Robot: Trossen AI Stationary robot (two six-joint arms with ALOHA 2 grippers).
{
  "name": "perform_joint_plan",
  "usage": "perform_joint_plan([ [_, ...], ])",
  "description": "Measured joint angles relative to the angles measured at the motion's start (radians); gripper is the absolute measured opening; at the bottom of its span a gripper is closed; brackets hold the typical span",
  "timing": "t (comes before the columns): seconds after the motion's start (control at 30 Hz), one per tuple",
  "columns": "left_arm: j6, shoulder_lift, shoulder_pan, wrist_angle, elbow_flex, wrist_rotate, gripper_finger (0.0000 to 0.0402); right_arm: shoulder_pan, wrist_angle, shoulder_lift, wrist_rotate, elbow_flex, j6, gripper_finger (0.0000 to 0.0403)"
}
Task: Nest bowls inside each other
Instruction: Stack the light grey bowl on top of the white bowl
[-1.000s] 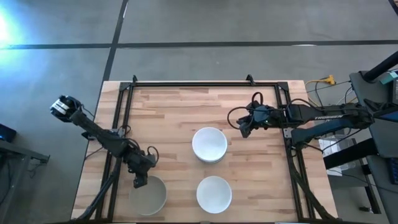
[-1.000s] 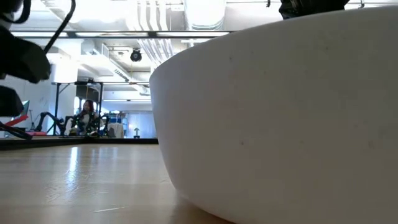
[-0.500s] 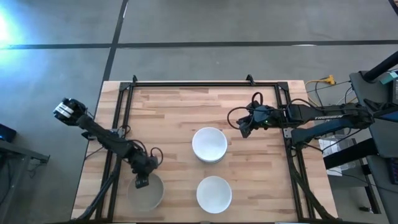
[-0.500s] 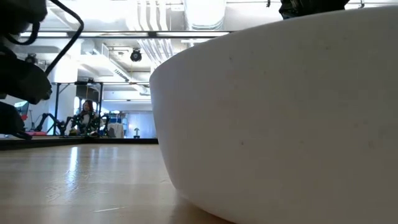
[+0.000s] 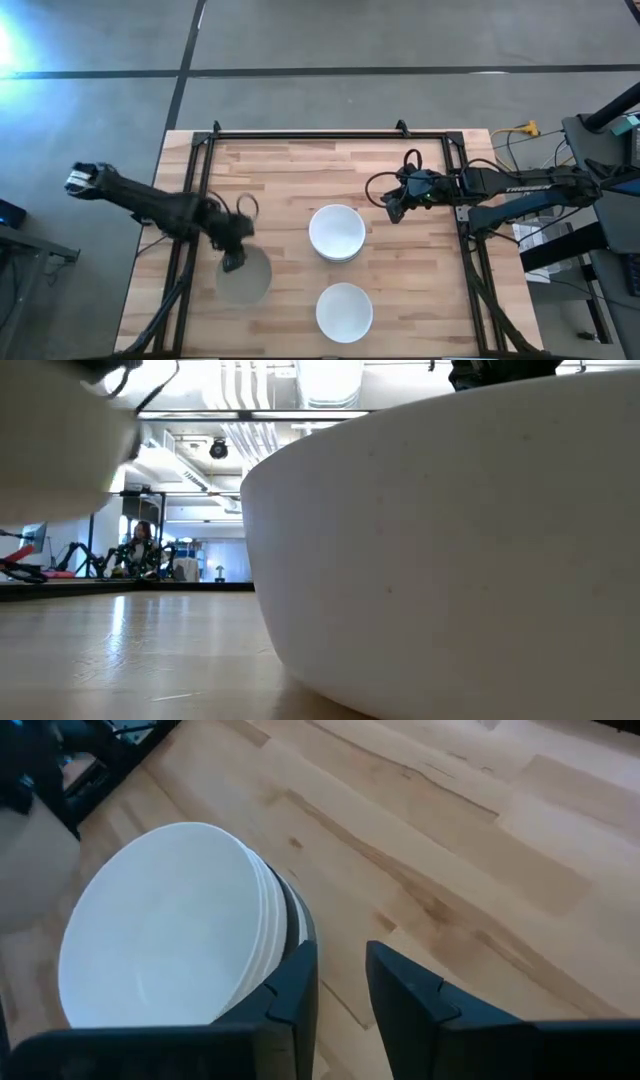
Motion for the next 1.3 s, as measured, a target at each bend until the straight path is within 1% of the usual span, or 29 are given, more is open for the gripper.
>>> perform_joint_plan([
  [0.07, 0.024, -0.051, 0.069, -0.019, 0.061, -0.020, 0.0001, -0.005, -0.007, 0.000, 0.000, 0.000, -0.008, 0.0084],
  [0.17, 0.058, -0.103, 0.177, 0.002, 0.169, -0.045, 0.0001, -0.022, -0.014, 0.000, -0.001, 0.000, -0.015, 0.0084],
  [0.23, 0.095, -0.115, 0.257, 0.066, 0.238, -0.050, 0.0000, -0.036, -0.013, 0.000, 0.000, 0.000, -0.018, 0.0084],
  [0.33, 0.138, -0.098, 0.376, 0.180, 0.329, -0.043, 0.0000, -0.057, -0.013, 0.000, 0.000, 0.000, -0.028, 0.0084],
  [0.4, 0.174, -0.049, 0.452, 0.209, 0.386, 0.003, 0.0000, -0.067, -0.013, 0.000, 0.001, 0.000, -0.038, 0.0084],
  [0.47, 0.197, 0.019, 0.516, 0.208, 0.439, 0.083, 0.0000, -0.076, -0.012, -0.002, 0.002, 0.000, -0.052, 0.0084],
  [0.53, 0.211, 0.109, 0.556, 0.207, 0.492, 0.161, 0.0000, -0.079, -0.009, -0.007, 0.017, 0.000, -0.051, 0.0084],
  [0.63, 0.235, 0.260, 0.569, 0.205, 0.577, 0.238, 0.0000, -0.079, 0.003, -0.023, 0.028, 0.000, -0.048, 0.0084],
  [0.73, 0.279, 0.392, 0.569, 0.192, 0.686, 0.290, 0.0000, -0.079, 0.007, -0.052, 0.044, 0.000, -0.048, 0.0084],
  [0.8, 0.288, 0.471, 0.570, 0.169, 0.761, 0.311, 0.0000, -0.079, 0.004, -0.074, 0.045, 0.000, -0.051, 0.0084],
  [0.9, 0.291, 0.577, 0.570, 0.097, 0.884, 0.315, 0.0000, -0.079, 0.002, -0.115, 0.045, 0.000, -0.051, 0.0084],
  [1.07, 0.321, 0.705, 0.570, -0.044, 1.088, 0.319, 0.0000, -0.079, -0.032, -0.186, 0.047, 0.000, -0.076, 0.0084],
  [1.23, 0.314, 0.800, 0.563, -0.183, 1.228, 0.318, 0.0000, -0.079, -0.061, -0.253, 0.047, 0.000, -0.134, 0.0084],
  [1.3, 0.313, 0.823, 0.562, -0.228, 1.263, 0.318, 0.0000, -0.079, -0.068, -0.275, 0.047, 0.000, -0.160, 0.0084],
])
